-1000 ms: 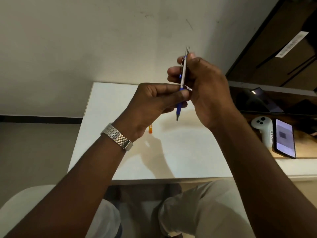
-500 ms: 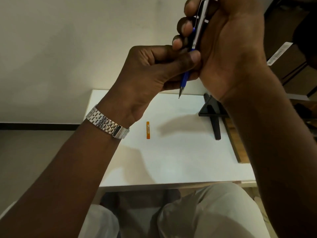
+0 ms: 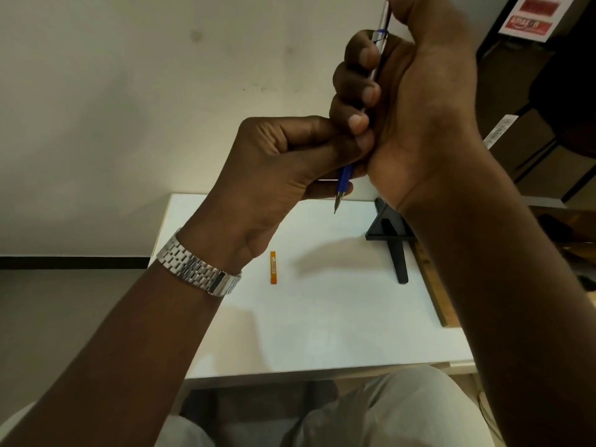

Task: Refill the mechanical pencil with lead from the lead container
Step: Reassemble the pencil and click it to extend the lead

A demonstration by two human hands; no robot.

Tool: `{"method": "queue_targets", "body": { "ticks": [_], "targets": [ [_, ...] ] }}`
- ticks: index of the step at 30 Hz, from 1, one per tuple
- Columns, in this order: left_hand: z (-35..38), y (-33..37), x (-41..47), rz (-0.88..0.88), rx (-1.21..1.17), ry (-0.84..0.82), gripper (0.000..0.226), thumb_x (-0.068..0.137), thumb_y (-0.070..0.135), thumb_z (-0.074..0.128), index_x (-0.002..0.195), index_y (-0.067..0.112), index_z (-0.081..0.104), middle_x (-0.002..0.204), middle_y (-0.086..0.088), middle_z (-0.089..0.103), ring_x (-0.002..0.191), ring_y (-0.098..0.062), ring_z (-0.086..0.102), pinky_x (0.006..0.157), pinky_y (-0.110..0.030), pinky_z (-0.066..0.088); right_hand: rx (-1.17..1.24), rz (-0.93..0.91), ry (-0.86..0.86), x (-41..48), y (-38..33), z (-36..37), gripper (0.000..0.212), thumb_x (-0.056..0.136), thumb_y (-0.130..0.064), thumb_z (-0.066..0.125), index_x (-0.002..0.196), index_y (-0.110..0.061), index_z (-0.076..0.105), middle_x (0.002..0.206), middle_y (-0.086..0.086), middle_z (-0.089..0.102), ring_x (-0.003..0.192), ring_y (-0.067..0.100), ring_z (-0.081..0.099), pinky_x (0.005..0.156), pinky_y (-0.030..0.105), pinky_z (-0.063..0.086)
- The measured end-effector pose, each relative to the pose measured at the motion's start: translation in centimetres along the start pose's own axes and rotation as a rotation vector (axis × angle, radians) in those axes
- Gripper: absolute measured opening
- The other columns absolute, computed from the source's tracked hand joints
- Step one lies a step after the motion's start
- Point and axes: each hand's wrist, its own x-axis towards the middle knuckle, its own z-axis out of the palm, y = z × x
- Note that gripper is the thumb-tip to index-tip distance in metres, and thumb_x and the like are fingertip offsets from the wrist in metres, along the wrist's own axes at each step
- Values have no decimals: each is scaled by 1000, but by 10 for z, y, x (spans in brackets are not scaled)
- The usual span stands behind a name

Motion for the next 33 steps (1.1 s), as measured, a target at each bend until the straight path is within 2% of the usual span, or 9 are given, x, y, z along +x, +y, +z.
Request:
{"method": "queue_targets", "body": {
  "ticks": [16,25,33],
  "targets": [
    [0,1,-2,12,-4,20,11,93,4,74,101,9,81,83,-4,83,81,-23,83,71,-29,64,25,22,-14,8,-3,6,57,111,-41,26,65,-15,45,48,-5,35,41,10,29,43,16,31],
    [0,0,0,8,-1,22,12,93,5,75,103,8,81,84,-4,83,81,-23,83,72,-30,64,35,19,-46,6,-2,3,58,111,-45,19,67,-15,45,54,-3,33,45,10,30,47,15,30],
    [0,-1,0,15,-4,16,12,93,5,75,102,9,81,86,-5,83,83,-24,83,72,-29,64,21,22,-62,6,-4,1,59,111,-44,17,67,-16,45,50,-5,36,42,9,33,47,15,30]
  ]
}}
